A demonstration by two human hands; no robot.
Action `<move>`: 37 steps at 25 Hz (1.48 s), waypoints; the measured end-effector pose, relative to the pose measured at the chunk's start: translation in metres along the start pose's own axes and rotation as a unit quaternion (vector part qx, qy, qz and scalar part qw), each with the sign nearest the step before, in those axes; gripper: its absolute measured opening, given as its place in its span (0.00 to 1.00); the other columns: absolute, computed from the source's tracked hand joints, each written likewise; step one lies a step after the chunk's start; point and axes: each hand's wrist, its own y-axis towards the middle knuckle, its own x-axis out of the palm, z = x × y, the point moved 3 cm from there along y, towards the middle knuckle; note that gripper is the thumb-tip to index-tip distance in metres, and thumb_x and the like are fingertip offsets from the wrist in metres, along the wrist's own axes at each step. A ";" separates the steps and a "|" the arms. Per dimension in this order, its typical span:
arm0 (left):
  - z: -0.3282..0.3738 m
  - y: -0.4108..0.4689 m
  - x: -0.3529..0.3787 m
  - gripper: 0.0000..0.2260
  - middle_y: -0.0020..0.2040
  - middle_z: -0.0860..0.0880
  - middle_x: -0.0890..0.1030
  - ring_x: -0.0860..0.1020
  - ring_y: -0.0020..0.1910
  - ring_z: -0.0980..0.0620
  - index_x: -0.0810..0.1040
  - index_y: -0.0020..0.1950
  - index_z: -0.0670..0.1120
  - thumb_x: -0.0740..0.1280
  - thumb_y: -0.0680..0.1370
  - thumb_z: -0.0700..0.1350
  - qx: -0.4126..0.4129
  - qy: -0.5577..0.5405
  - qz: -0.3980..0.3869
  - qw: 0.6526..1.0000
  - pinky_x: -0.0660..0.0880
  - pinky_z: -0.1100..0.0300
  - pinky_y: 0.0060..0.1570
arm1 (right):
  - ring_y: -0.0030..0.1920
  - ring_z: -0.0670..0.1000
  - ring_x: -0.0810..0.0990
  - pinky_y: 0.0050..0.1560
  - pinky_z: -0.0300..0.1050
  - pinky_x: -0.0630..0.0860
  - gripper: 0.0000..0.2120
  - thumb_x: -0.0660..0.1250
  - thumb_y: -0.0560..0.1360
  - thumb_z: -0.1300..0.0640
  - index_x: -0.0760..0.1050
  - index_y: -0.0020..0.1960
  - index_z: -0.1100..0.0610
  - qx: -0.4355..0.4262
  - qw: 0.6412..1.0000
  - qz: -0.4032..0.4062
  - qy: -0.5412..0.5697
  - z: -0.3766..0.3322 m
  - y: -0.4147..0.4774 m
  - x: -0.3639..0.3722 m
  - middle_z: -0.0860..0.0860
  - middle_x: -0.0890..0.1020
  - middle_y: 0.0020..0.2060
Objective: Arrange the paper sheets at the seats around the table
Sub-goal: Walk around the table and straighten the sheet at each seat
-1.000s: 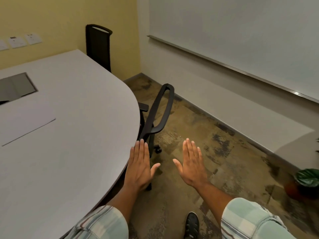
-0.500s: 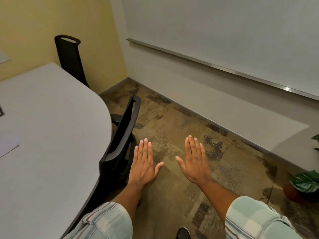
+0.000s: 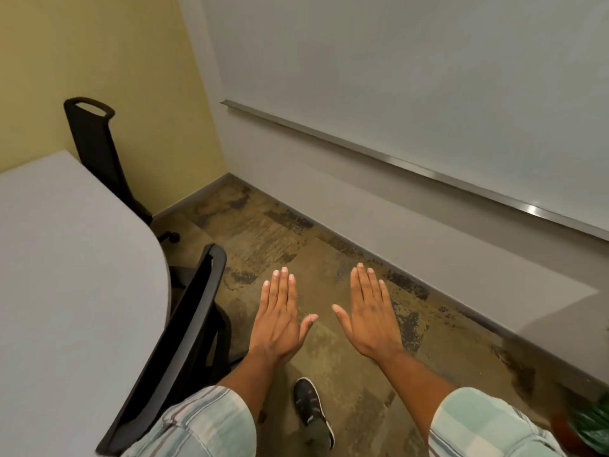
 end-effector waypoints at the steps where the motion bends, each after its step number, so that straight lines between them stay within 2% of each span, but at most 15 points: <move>1: -0.005 0.024 0.002 0.43 0.84 0.38 0.34 0.34 0.84 0.41 0.37 0.84 0.38 0.40 0.83 0.70 0.001 -0.006 0.004 1.000 0.41 0.42 0.84 | 0.84 0.56 0.40 0.83 0.61 0.49 0.41 0.46 0.84 0.32 0.41 0.85 0.58 0.000 1.000 0.001 0.002 0.005 0.024 0.003 0.56 0.43 0.85; 10: -0.068 0.219 0.017 0.42 0.85 0.37 0.37 0.37 0.85 0.40 0.39 0.84 0.38 0.41 0.84 0.70 -0.021 -0.016 0.013 1.000 0.46 0.40 0.84 | 0.84 0.53 0.37 0.83 0.59 0.49 0.41 0.43 0.83 0.30 0.38 0.85 0.55 -0.012 1.000 -0.006 -0.014 0.036 0.225 0.027 0.53 0.41 0.85; 17: -0.134 0.319 0.015 0.42 0.85 0.37 0.37 0.37 0.85 0.39 0.39 0.84 0.37 0.41 0.84 0.69 -0.065 -0.010 0.006 0.998 0.45 0.40 0.84 | 0.84 0.54 0.39 0.83 0.58 0.47 0.41 0.43 0.83 0.30 0.41 0.85 0.56 -0.057 0.998 -0.024 -0.007 0.012 0.369 0.047 0.53 0.42 0.84; 22: -0.200 0.382 0.021 0.42 0.85 0.37 0.38 0.37 0.85 0.39 0.41 0.84 0.37 0.40 0.84 0.70 -0.133 -0.007 0.020 0.991 0.43 0.41 0.84 | 0.84 0.56 0.42 0.83 0.56 0.45 0.43 0.44 0.82 0.29 0.41 0.85 0.57 -0.127 0.991 -0.028 -0.012 -0.027 0.482 0.070 0.54 0.43 0.85; 27: -0.274 0.436 0.026 0.42 0.85 0.38 0.38 0.37 0.85 0.40 0.41 0.84 0.38 0.41 0.84 0.70 -0.226 -0.010 0.020 0.974 0.43 0.42 0.84 | 0.84 0.58 0.46 0.82 0.60 0.54 0.42 0.46 0.83 0.29 0.45 0.85 0.57 -0.210 0.976 -0.054 -0.001 -0.077 0.598 0.097 0.56 0.47 0.85; 30: -0.315 0.460 0.026 0.42 0.85 0.38 0.40 0.38 0.85 0.40 0.43 0.84 0.38 0.42 0.84 0.70 -0.290 -0.007 0.006 0.957 0.41 0.42 0.82 | 0.84 0.58 0.49 0.82 0.61 0.57 0.42 0.45 0.83 0.30 0.45 0.85 0.58 -0.262 0.963 -0.070 0.015 -0.116 0.662 0.110 0.56 0.49 0.85; 33: -0.357 0.478 0.022 0.42 0.85 0.38 0.39 0.37 0.85 0.41 0.42 0.85 0.38 0.42 0.84 0.70 -0.356 0.001 0.013 0.934 0.41 0.43 0.83 | 0.84 0.58 0.47 0.81 0.62 0.57 0.42 0.44 0.82 0.29 0.43 0.85 0.57 -0.331 0.940 -0.078 0.027 -0.163 0.716 0.120 0.56 0.46 0.85; 37: -0.414 0.480 0.013 0.42 0.85 0.39 0.37 0.36 0.85 0.41 0.40 0.85 0.39 0.40 0.83 0.71 -0.420 0.006 0.003 0.908 0.45 0.40 0.84 | 0.85 0.57 0.46 0.82 0.62 0.55 0.42 0.44 0.83 0.30 0.43 0.85 0.58 -0.398 0.911 -0.092 0.052 -0.239 0.767 0.128 0.56 0.47 0.85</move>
